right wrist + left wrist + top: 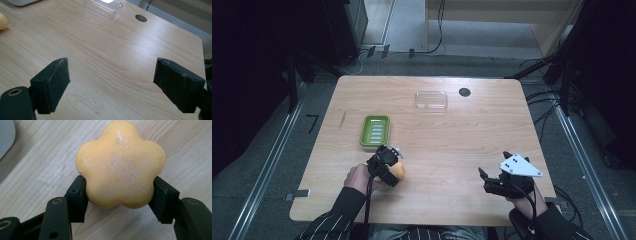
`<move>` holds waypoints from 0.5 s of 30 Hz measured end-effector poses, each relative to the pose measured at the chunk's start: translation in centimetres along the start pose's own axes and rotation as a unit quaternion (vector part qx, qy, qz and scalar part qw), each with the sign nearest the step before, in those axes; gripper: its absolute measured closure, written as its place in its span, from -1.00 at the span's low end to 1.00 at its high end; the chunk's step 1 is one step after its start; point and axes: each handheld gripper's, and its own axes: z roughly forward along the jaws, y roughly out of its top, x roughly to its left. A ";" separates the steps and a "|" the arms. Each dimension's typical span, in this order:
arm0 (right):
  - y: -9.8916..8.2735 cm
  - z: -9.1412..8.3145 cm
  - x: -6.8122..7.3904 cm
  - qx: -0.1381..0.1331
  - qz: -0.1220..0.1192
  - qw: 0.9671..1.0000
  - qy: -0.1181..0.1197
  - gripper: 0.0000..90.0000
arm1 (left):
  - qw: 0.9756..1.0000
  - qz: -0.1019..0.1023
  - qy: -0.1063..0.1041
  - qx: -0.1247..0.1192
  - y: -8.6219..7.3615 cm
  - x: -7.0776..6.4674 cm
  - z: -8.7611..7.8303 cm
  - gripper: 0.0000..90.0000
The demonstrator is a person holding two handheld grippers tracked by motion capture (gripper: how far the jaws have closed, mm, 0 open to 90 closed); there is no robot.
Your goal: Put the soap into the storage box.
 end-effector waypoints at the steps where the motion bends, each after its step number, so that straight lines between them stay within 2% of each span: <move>1: 0.0 0.0 0.0 0.000 0.001 1.000 0.000 -0.69 | 1.000 -0.002 -0.001 -0.002 -0.1 0.1 0.0 -0.12; 11: 0.0 -0.1 0.0 0.000 0.004 1.000 0.000 -0.69 | 1.000 -0.020 0.001 -0.011 -1.0 0.9 -0.7 -0.13; 15: 0.0 0.0 0.0 0.000 0.003 1.000 -0.001 -0.70 | 1.000 -0.021 -0.003 -0.005 -1.2 1.3 -0.9 -0.13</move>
